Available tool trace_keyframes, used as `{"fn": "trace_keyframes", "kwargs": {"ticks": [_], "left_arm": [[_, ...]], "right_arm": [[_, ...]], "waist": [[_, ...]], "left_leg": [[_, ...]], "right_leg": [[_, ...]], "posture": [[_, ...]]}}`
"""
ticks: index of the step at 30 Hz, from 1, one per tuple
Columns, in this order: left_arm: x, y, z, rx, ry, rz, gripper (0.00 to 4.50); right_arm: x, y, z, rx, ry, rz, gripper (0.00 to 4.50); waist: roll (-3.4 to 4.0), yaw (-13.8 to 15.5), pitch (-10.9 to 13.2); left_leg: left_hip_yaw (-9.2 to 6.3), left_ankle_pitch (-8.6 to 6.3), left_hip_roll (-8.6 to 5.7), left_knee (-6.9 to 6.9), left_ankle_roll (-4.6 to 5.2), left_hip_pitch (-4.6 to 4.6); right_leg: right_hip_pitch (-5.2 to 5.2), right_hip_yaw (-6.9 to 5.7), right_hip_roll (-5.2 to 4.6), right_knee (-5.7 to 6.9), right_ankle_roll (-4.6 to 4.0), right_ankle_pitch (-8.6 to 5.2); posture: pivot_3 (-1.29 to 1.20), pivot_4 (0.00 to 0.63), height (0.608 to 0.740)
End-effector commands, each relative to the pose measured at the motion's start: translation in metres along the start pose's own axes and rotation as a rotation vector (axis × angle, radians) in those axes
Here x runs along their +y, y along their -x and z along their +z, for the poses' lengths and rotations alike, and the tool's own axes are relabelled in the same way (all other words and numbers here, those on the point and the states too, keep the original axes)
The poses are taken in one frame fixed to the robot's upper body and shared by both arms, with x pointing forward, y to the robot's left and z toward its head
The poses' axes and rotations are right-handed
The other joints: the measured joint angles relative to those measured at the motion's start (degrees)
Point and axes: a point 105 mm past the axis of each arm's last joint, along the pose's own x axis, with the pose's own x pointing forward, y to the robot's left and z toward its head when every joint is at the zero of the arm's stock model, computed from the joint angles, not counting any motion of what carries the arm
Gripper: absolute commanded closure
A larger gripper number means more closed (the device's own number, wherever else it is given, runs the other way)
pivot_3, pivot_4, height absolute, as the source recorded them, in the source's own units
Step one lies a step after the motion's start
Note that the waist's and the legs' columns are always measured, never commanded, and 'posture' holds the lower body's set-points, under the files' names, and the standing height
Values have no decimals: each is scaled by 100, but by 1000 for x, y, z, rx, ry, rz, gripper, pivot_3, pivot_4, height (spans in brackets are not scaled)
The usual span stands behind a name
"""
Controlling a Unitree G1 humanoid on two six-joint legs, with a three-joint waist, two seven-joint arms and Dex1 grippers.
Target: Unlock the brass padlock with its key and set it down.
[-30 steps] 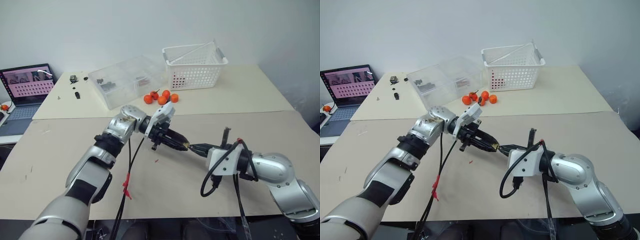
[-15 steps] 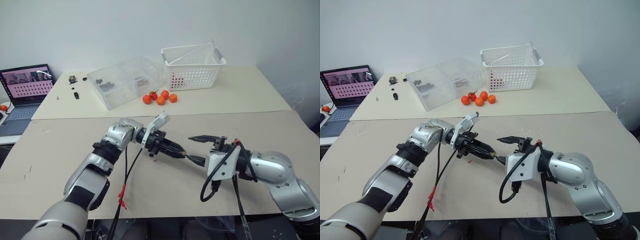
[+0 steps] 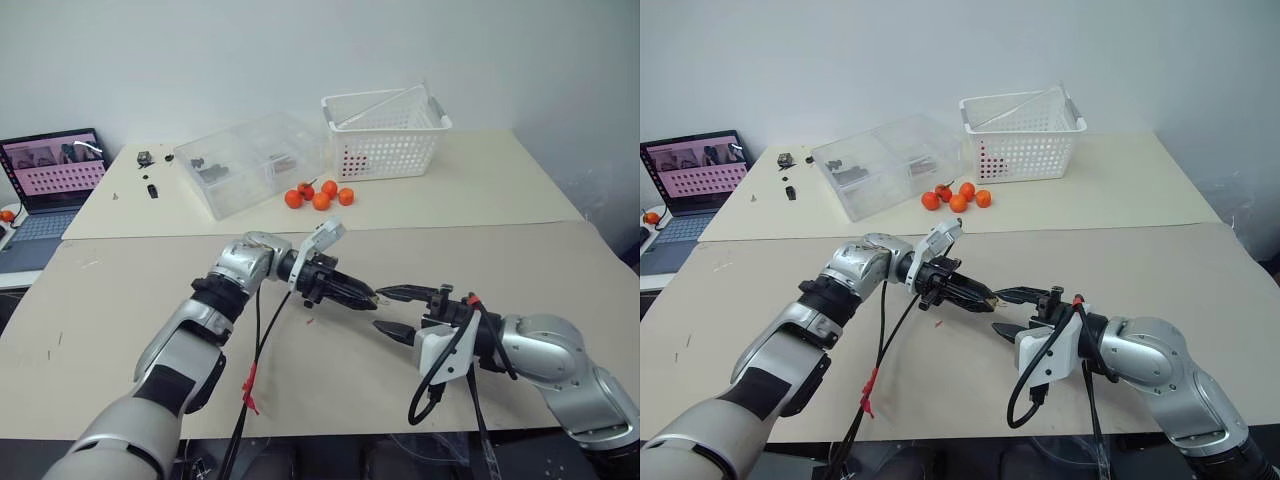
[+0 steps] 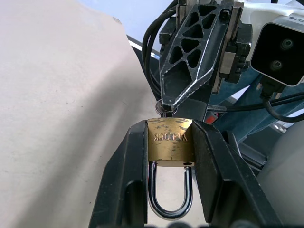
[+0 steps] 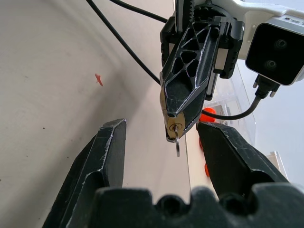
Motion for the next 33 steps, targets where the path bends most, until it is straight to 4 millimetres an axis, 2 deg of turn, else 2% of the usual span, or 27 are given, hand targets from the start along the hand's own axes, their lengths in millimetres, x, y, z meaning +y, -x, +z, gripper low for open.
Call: {"fn": "trace_keyframes", "kwargs": {"ticks": [1,14,17,18,23,33], "left_arm": [[-5,-3,7,10,-22,-29,3679],[-3,-14,8,6,-6,-59,3679],[-2,-15,8,5,-6,-60,3679],[-2,-15,8,6,-6,-61,3679],[-2,-16,7,15,-12,-65,3679],[0,-16,10,17,-30,-57,3679]], "right_arm": [[-14,4,4,-11,63,-55,1610],[-20,5,9,-23,46,-80,1610],[-20,5,10,-23,43,-85,2302],[-20,5,10,-24,42,-86,2813],[-19,5,11,-24,35,-89,4393],[-19,4,11,-17,39,-98,4408]], "waist": [[0,1,0],[-1,4,1],[-6,8,4],[-7,8,5],[-23,4,16],[-39,4,26]], "left_leg": [[0,-1,0,0,1,0],[2,-3,0,4,3,-2],[3,-3,-1,9,3,-4],[3,-3,-1,10,3,-5],[11,-4,-3,28,1,-8],[17,-3,-3,37,0,-9]], "right_leg": [[0,1,1,1,0,0],[0,3,2,-3,-10,6],[0,4,2,-4,-11,6],[-2,4,2,-4,-11,6],[-10,15,0,4,-11,6],[-12,20,-4,9,-21,12]], "posture": [[0,150,740],[0,150,740],[0,150,740],[0,150,740],[0,150,740],[0,150,740]]}}
